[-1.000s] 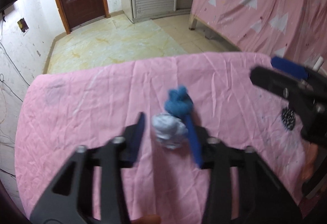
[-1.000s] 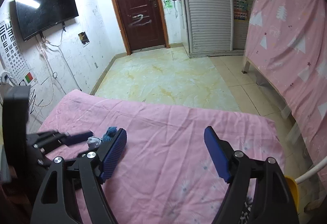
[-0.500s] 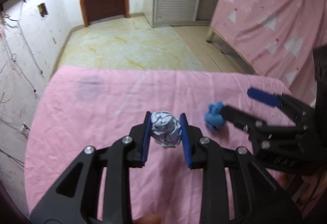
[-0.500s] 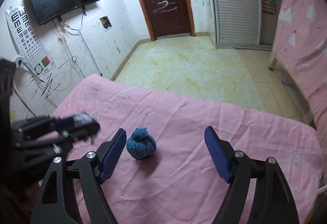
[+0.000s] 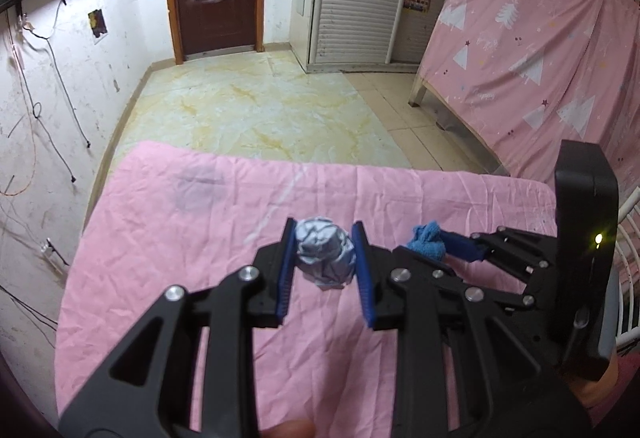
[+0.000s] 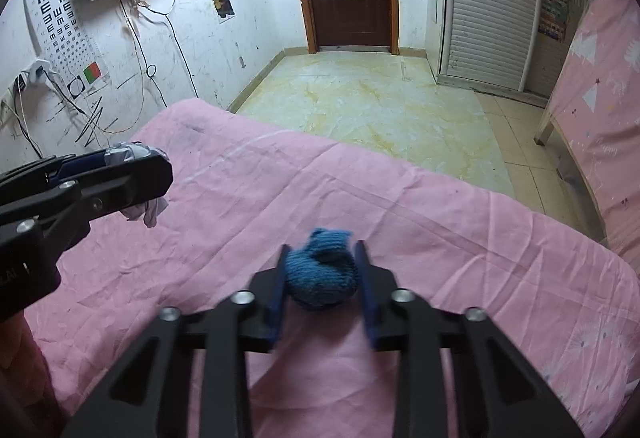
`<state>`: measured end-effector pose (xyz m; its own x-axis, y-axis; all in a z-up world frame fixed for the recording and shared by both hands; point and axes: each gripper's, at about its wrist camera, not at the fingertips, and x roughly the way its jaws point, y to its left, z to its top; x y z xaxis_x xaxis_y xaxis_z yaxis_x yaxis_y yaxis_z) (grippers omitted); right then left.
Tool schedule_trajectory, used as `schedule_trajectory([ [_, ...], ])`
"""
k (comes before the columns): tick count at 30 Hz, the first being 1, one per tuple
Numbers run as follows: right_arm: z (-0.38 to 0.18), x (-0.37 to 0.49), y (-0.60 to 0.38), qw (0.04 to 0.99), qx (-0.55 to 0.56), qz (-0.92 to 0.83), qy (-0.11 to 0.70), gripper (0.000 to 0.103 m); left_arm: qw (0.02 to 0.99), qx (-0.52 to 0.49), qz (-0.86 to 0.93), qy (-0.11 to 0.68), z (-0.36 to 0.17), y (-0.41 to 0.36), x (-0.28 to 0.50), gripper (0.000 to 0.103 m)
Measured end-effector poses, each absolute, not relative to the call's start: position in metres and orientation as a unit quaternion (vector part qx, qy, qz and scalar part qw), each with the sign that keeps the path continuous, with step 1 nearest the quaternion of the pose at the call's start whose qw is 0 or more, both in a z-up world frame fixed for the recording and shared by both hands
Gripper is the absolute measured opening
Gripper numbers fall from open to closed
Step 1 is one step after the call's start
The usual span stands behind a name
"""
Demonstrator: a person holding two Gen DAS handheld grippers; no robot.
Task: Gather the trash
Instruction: 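Carry the foil ball and blue knitted item to the yellow bin and release both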
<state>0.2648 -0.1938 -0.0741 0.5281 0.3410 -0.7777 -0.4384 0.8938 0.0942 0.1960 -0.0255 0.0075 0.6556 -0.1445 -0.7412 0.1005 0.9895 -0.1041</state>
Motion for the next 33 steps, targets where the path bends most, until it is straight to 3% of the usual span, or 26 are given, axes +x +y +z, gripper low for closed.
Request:
schedule_trajectory([
  [19, -0.025, 0.226, -0.263, 0.917, 0.036, 0.171, 0.358, 0.021, 0.924, 0.002, -0.064, 0.377, 0.007, -0.045, 0.191, 0.025],
  [33, 0.01, 0.152, -0.377, 0.955, 0.099, 0.086, 0.267, 0.021, 0.927, 0.034, -0.124, 0.353, 0.043, -0.12, 0.161, 0.026],
])
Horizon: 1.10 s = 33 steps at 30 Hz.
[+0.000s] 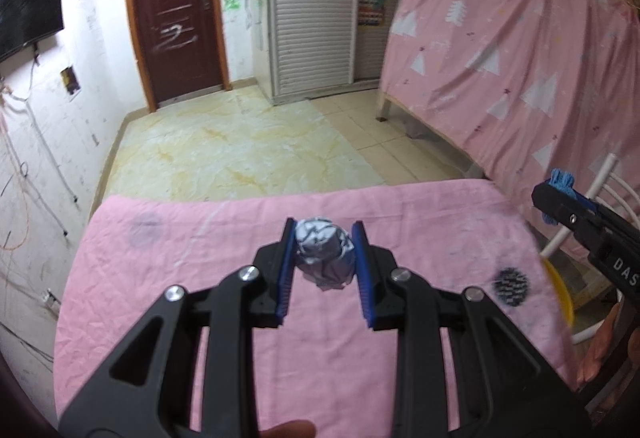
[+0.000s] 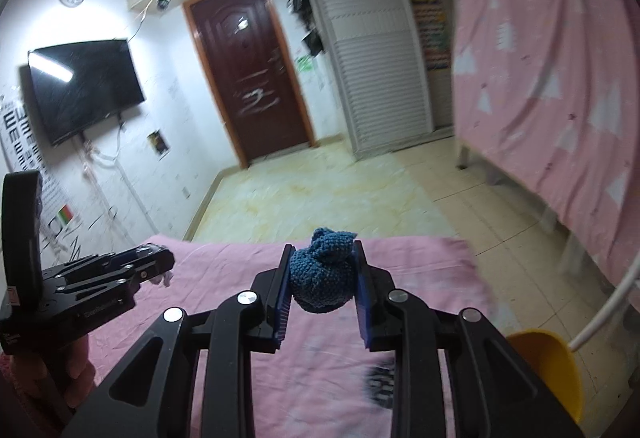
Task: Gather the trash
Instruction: 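Carry the foil ball and blue knitted item to the yellow bin and release both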
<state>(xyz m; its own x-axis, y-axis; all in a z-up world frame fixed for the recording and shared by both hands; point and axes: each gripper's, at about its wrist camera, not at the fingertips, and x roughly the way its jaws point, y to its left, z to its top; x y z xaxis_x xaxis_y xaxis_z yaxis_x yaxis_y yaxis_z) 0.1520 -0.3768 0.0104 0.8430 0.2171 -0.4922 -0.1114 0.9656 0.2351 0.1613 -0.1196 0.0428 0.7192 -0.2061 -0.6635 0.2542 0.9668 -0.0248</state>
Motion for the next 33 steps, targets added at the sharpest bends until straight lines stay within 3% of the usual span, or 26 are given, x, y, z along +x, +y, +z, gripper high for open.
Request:
schedule_trajectory([
  [9, 0.008, 0.103, -0.454, 0.963, 0.12, 0.02, 0.24, 0.021, 0.914, 0.055, -0.199, 0.349, 0.054, -0.203, 0.138, 0.026],
  [27, -0.041, 0.06, -0.542, 0.95, 0.157, -0.06, 0.263, 0.023, 0.867, 0.112, -0.308, 0.376, 0.027, -0.34, 0.099, 0.026],
  [30, -0.047, 0.056, -0.55, 0.948, 0.158, -0.064, 0.269, 0.025, 0.861, 0.112, -0.319, 0.38, 0.026, -0.352, 0.096, 0.026],
  [33, -0.05, 0.055, -0.552, 0.947, 0.158, -0.063, 0.274, 0.038, 0.853, 0.104, -0.335, 0.387, 0.029, -0.363, 0.097, 0.029],
])
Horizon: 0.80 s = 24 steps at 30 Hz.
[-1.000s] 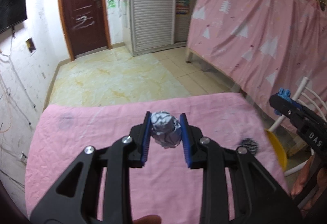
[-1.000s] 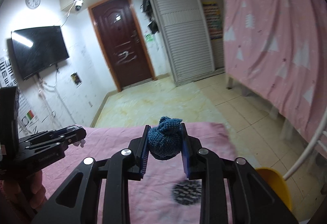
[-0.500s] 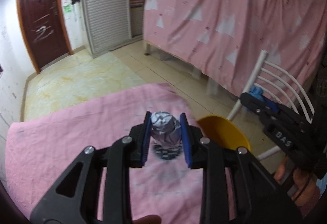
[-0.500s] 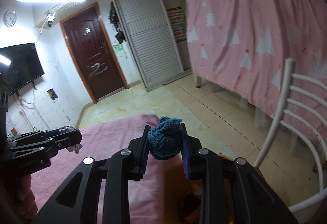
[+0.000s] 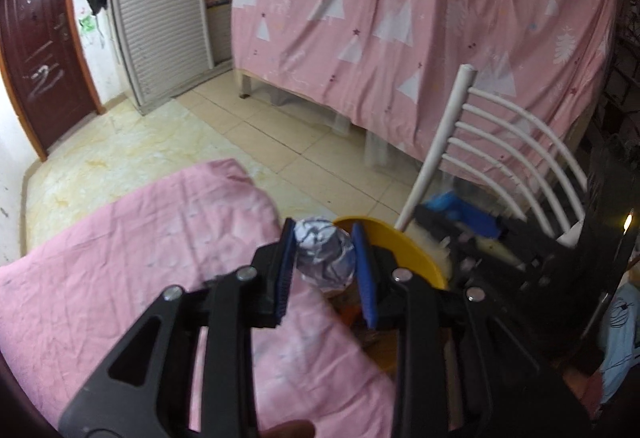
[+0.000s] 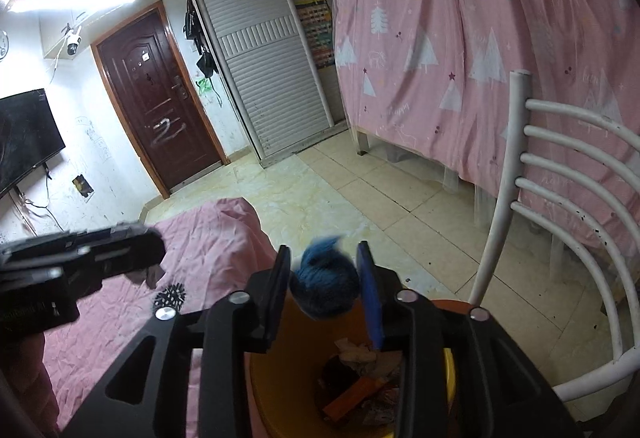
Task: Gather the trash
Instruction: 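Carry the foil ball and blue knitted item to the yellow bin and release both, then move both open tools back over the bed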
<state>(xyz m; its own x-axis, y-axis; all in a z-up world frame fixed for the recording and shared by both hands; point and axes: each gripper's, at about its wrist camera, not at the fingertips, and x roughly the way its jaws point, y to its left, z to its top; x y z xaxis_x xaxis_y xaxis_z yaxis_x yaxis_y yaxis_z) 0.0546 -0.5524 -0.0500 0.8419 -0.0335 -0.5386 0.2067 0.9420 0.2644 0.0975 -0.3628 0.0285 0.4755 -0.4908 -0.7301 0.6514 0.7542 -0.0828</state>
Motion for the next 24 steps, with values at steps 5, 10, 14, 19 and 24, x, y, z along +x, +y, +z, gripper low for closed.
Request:
schedule_trajectory([
  [5, -0.054, 0.051, -0.557, 0.945, 0.159, -0.072, 0.278, 0.063, 0.85, 0.094, -0.353, 0.38, 0.039, -0.379, 0.098, 0.046],
  [10, -0.056, 0.044, -0.561, 0.943, 0.163, -0.077, 0.279, 0.063, 0.852, 0.093, -0.357, 0.373, 0.045, -0.378, 0.094, 0.052],
  [14, -0.053, 0.045, -0.554, 0.944, 0.163, -0.072, 0.277, 0.063, 0.855, 0.09, -0.352, 0.37, 0.047, -0.369, 0.094, 0.052],
  [19, -0.044, 0.05, -0.539, 0.948, 0.152, -0.065, 0.272, 0.064, 0.863, 0.081, -0.343, 0.363, 0.053, -0.352, 0.098, 0.053],
  [24, -0.037, 0.059, -0.52, 0.951, 0.143, -0.052, 0.271, 0.069, 0.876, 0.07, -0.325, 0.35, 0.062, -0.323, 0.101, 0.056],
])
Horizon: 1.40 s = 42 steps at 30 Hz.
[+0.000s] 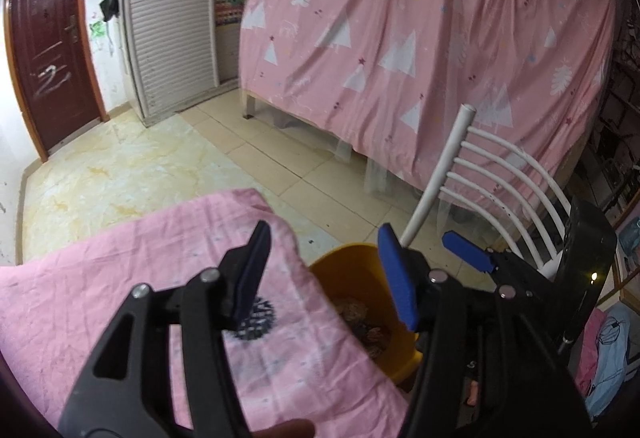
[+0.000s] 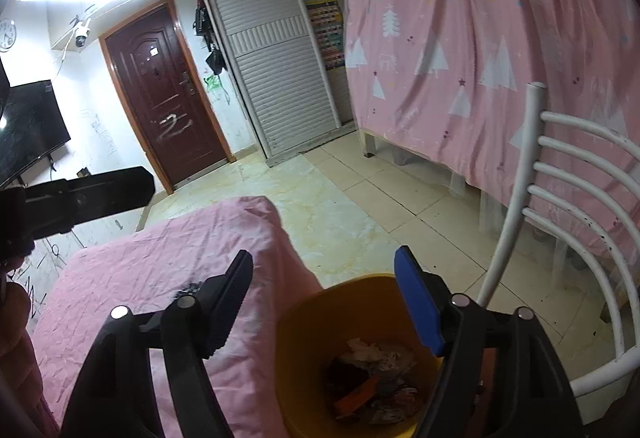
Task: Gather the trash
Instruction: 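Move both open tools back over the bed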
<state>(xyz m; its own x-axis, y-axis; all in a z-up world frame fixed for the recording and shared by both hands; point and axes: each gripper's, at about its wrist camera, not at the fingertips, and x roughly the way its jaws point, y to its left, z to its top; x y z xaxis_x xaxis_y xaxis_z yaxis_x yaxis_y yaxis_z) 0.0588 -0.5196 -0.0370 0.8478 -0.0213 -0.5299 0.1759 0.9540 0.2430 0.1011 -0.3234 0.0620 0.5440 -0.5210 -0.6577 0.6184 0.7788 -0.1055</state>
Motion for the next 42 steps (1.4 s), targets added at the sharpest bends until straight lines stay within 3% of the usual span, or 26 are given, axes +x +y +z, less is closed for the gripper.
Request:
schedule_trajectory([
  [2, -0.033, 0.063, -0.51, 0.951, 0.146, -0.037, 0.269, 0.072, 0.884, 0.066, -0.313, 0.34, 0.065, -0.311, 0.101, 0.07],
  [4, -0.03, 0.066, -0.502, 0.952, 0.147, -0.025, 0.266, 0.074, 0.896, 0.063, -0.294, 0.326, 0.069, -0.295, 0.101, 0.077],
  [13, -0.018, 0.092, -0.446, 0.956, 0.132, 0.023, 0.263, 0.085, 0.934, 0.062, -0.206, 0.283, 0.072, -0.227, 0.11, 0.092],
  [23, -0.009, 0.115, -0.363, 0.963, 0.085, 0.075, 0.247, 0.093, 0.952, 0.043, -0.121, 0.278, 0.054, -0.152, 0.115, 0.094],
  [42, -0.024, 0.139, -0.267, 0.963, 0.01, 0.133, 0.235, 0.094, 0.96, -0.012, -0.041, 0.278, 0.002, -0.044, 0.124, 0.094],
])
